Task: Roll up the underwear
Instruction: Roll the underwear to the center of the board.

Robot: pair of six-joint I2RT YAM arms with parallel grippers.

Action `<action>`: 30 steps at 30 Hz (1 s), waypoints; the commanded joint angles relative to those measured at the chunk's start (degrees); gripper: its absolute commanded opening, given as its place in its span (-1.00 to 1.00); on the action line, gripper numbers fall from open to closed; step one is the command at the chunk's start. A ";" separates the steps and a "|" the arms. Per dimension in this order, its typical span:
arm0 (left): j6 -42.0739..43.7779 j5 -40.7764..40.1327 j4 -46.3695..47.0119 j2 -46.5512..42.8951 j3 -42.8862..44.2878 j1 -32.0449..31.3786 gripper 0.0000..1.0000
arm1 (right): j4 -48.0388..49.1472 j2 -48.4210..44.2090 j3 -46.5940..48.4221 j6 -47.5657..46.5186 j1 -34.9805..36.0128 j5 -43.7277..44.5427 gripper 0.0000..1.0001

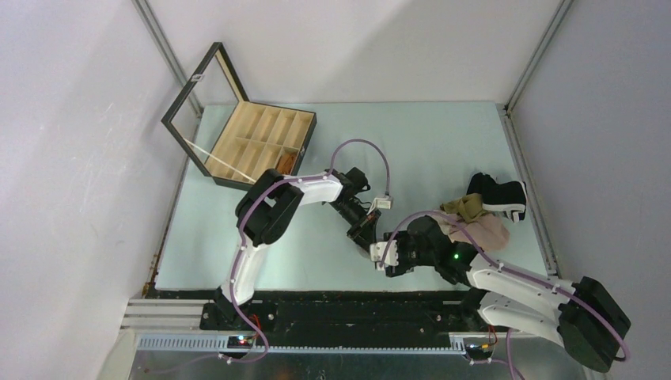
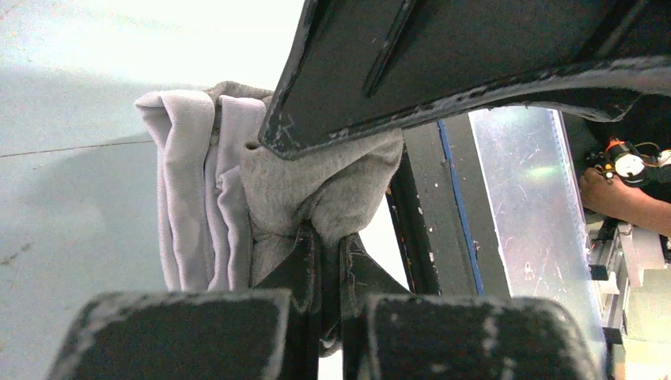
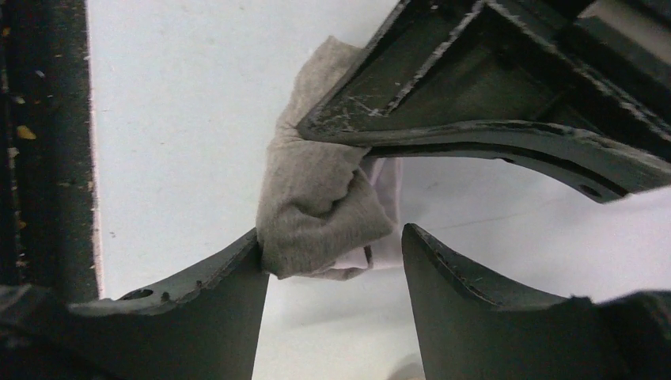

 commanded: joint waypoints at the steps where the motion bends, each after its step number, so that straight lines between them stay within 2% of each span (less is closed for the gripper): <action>1: -0.92 -6.36 -4.96 3.03 -2.44 -0.24 -1.00 | -0.82 3.23 3.68 -5.86 -2.75 -12.02 0.29; 6: -1.30 -6.03 -4.65 3.05 -2.60 0.14 -1.00 | -1.64 6.84 4.14 -9.61 -3.83 -15.61 0.29; 11: -1.97 -5.88 -4.20 3.20 -2.73 0.17 -1.00 | 0.43 9.00 4.11 -7.37 -2.57 -14.55 0.20; 13: -2.23 -5.85 -4.19 3.15 -2.78 0.37 -1.00 | 0.92 10.32 4.35 -6.13 -2.13 -12.98 0.02; 14: -2.37 -5.87 -4.12 3.10 -2.82 0.58 -1.00 | 0.44 11.19 4.71 -5.79 -2.08 -12.49 -0.24; 15: -2.63 -5.77 -4.00 2.78 -2.95 0.72 -1.00 | -1.48 12.07 5.86 -4.96 -2.09 -11.78 -0.37; 16: -2.74 -5.78 -3.66 2.52 -3.41 1.03 -1.00 | -2.78 12.47 6.70 -4.20 -2.24 -11.36 -0.60; 18: -3.71 -5.57 -2.45 1.83 -4.26 1.61 -1.00 | -7.44 13.28 9.27 -0.77 -3.41 -11.01 -0.79; 22: -6.84 -5.29 -0.77 1.22 -4.97 2.64 -1.00 | -20.19 16.08 15.07 6.80 -9.63 -15.40 -0.94; 27: -11.85 -6.81 0.45 1.25 -3.57 3.15 -0.99 | -30.35 24.72 17.48 12.26 -15.56 -21.41 -1.00; 30: -15.56 -8.81 3.07 -0.93 -5.10 3.45 -0.82 | -31.55 28.63 18.29 11.79 -17.90 -20.97 -1.00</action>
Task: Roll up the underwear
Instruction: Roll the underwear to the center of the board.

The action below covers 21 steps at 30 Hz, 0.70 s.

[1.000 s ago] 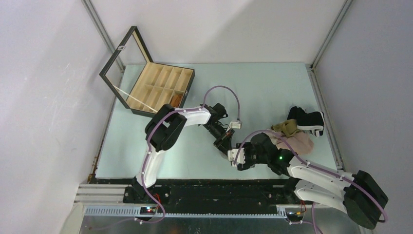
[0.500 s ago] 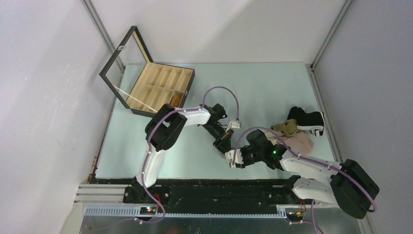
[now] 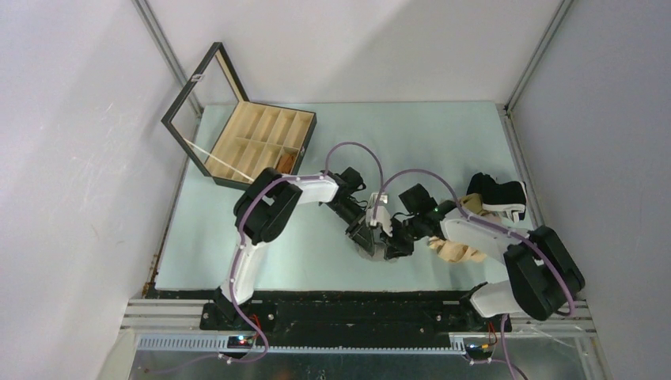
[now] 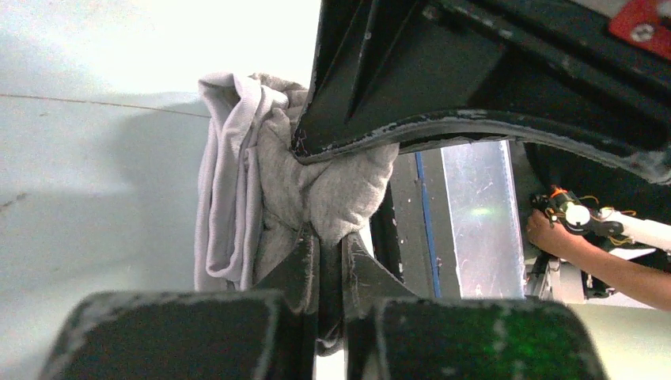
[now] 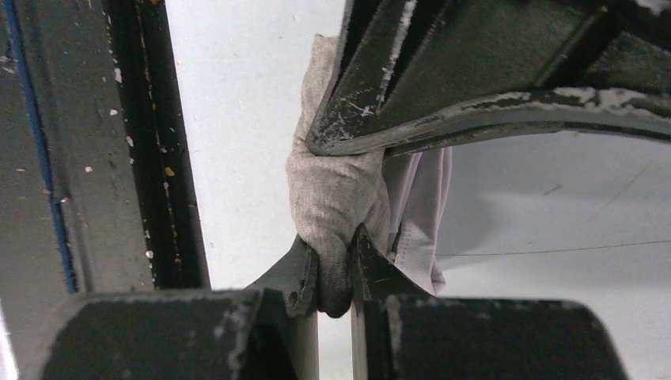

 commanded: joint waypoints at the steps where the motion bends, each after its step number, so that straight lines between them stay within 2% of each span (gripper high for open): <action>1: -6.97 -12.45 1.06 -1.82 -3.56 1.30 -0.76 | -14.06 5.19 1.12 3.39 -4.57 1.17 -1.00; 5: -15.01 -17.25 7.96 -5.84 -6.46 2.14 -0.27 | -14.59 9.77 2.87 2.59 -9.02 -0.66 -1.00; 7: -19.88 -19.71 11.23 -8.19 -8.22 2.80 -0.12 | -14.90 11.66 3.46 1.26 -9.90 -2.51 -1.00; 10: -24.71 -24.98 15.92 -14.03 -10.97 3.40 -0.05 | -14.36 14.45 4.11 1.40 -9.77 -3.53 -1.00; 12: -27.89 -29.81 23.02 -20.81 -15.50 3.34 -0.03 | -15.19 16.12 5.14 0.79 -10.28 -4.85 -1.00; 14: -29.75 -35.39 36.25 -28.33 -22.44 2.73 0.03 | -16.09 17.40 6.09 0.21 -11.23 -5.95 -1.00; 16: -23.20 -42.75 40.42 -34.12 -27.19 -0.07 0.05 | -17.20 18.59 6.93 -0.60 -11.91 -6.94 -1.00; 17: -16.84 -47.12 42.42 -37.54 -30.48 -3.26 0.05 | -17.70 18.82 7.31 -0.98 -12.21 -7.14 -1.00; 21: 1.69 -56.20 58.69 -42.37 -43.32 -13.14 0.07 | -17.94 19.18 7.47 -1.28 -12.33 -7.56 -1.00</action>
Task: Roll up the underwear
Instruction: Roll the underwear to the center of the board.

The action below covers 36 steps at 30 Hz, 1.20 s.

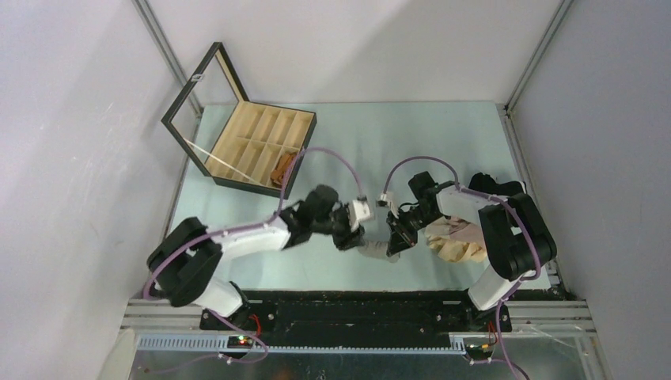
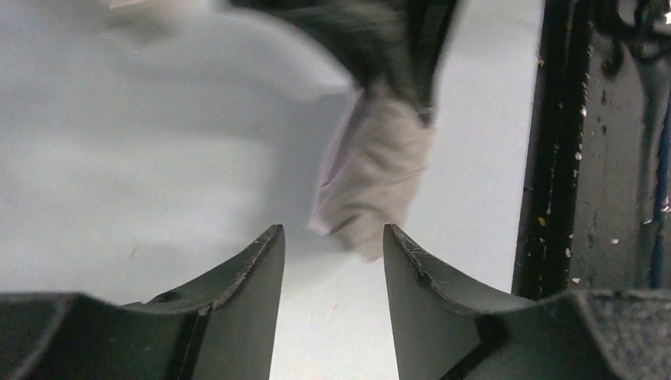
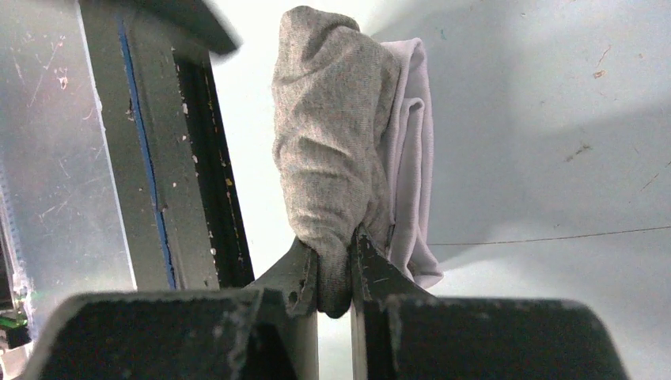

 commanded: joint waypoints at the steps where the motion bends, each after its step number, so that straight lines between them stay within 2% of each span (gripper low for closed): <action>1: 21.16 -15.27 24.46 -3.68 -12.83 -11.97 0.07 | -7.30 2.55 -1.69 -2.33 -0.37 8.37 -1.00; 3: 26.62 -17.30 32.85 -2.56 -15.92 -14.95 0.09 | -7.34 2.62 -1.58 -2.34 -0.47 8.31 -1.00; 6: 30.44 -19.91 43.65 1.15 -17.62 -17.58 0.10 | -7.62 3.02 -1.33 -2.35 -0.46 8.27 -1.00; 10: 37.57 -21.46 51.02 5.82 -18.54 -19.68 0.10 | -7.78 3.21 -1.08 -2.34 -0.49 8.27 -1.00; 13: 41.64 -21.50 51.71 8.09 -18.35 -20.42 0.10 | -7.83 3.25 -1.08 -2.30 -0.53 8.27 -1.00; 18: 43.65 -21.52 50.55 8.32 -19.17 -20.89 0.09 | -7.81 3.74 -0.69 -1.69 -0.48 8.52 -1.00; 22: 44.86 -26.15 52.56 1.73 -25.68 -21.03 0.14 | -8.90 5.57 0.92 -0.95 -0.51 8.74 -1.00; 26: 47.75 -21.79 48.97 -7.08 -31.27 -21.47 0.21 | -8.95 6.77 1.93 0.57 -0.29 9.39 -1.00; 29: 47.98 -19.92 43.50 -10.47 -30.89 -21.73 0.21 | -9.42 8.23 3.38 2.04 -0.18 10.22 -1.00; 31: 47.91 -18.05 45.87 -9.32 -30.68 -21.76 0.20 | -9.58 8.81 3.94 2.53 -0.21 10.33 -1.00; 36: 49.63 -12.98 54.13 0.69 -27.62 -22.41 0.16 | -9.59 8.83 4.03 2.66 -0.26 10.38 -1.00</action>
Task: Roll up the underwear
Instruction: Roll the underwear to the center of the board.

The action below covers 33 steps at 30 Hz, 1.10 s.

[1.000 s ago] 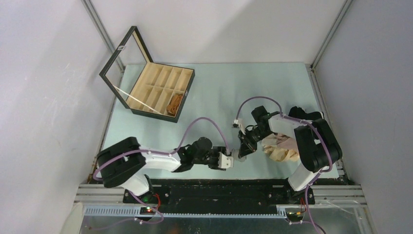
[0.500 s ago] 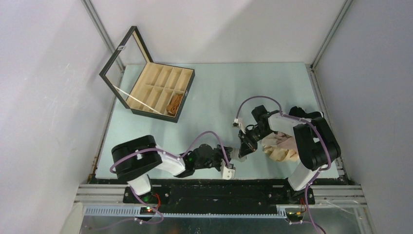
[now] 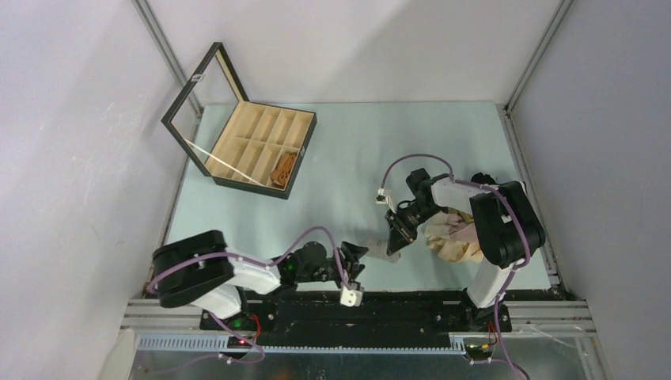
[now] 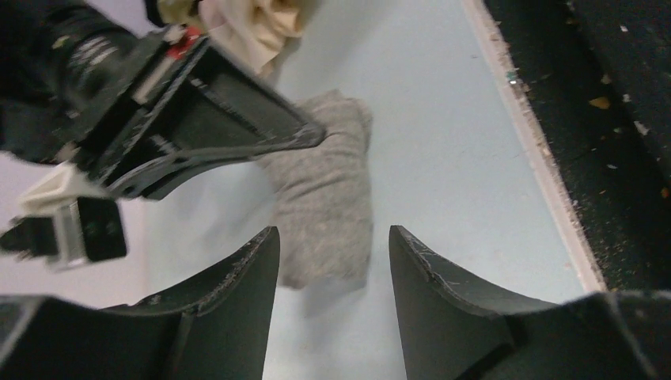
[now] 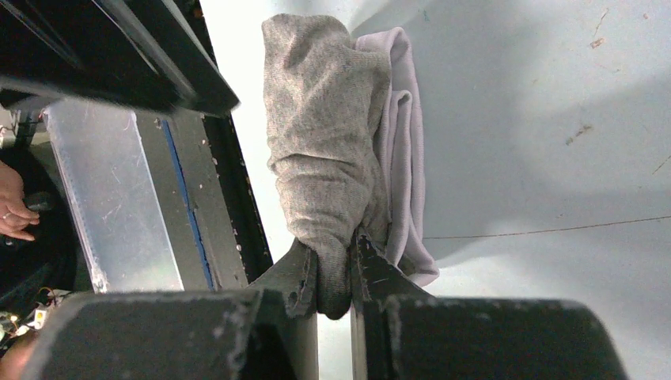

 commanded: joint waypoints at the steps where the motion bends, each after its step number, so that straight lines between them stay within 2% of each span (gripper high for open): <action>1: 3.18 4.85 8.97 7.38 3.70 -1.32 0.16 | -2.88 2.68 -1.59 0.04 0.42 10.66 -1.00; 9: 3.22 -5.90 12.29 18.04 9.45 -2.32 0.16 | -2.89 2.64 -1.59 -0.01 0.43 10.62 -1.00; 13: 4.22 -9.21 8.63 20.26 10.78 -2.57 0.14 | -2.92 2.72 -1.59 -0.09 0.37 10.53 -1.00; 17: 4.57 -8.57 2.66 21.17 12.53 -2.86 0.09 | -2.88 2.76 -1.59 -0.05 0.35 10.53 -1.00; 21: 5.50 -8.29 -7.56 23.26 16.27 -3.49 0.09 | -2.88 2.80 -1.51 -0.05 0.35 10.53 -1.00; 26: 8.67 -5.12 -27.11 26.45 21.72 -3.72 0.08 | -2.50 2.33 -1.58 0.49 0.27 10.66 -1.00; 27: 10.21 -3.05 -35.68 27.06 22.70 -3.82 0.07 | -1.99 1.95 -1.76 1.01 -0.04 10.65 -0.99; 30: 13.02 -0.90 -44.63 30.66 26.25 -4.63 0.06 | 0.50 -0.78 -2.54 2.61 -2.73 7.34 -0.22; 31: 12.87 -0.62 -46.87 31.36 27.03 -5.04 0.06 | 0.44 -1.44 -2.15 3.26 -5.41 4.22 -0.14; 32: 11.48 -0.55 -47.32 32.90 28.57 -5.18 0.06 | -0.95 -2.85 -0.37 4.34 -7.06 2.41 0.08; 33: 10.65 -0.40 -49.50 33.76 29.60 -5.36 0.06 | -1.83 -4.87 2.14 4.65 -10.60 -1.10 0.22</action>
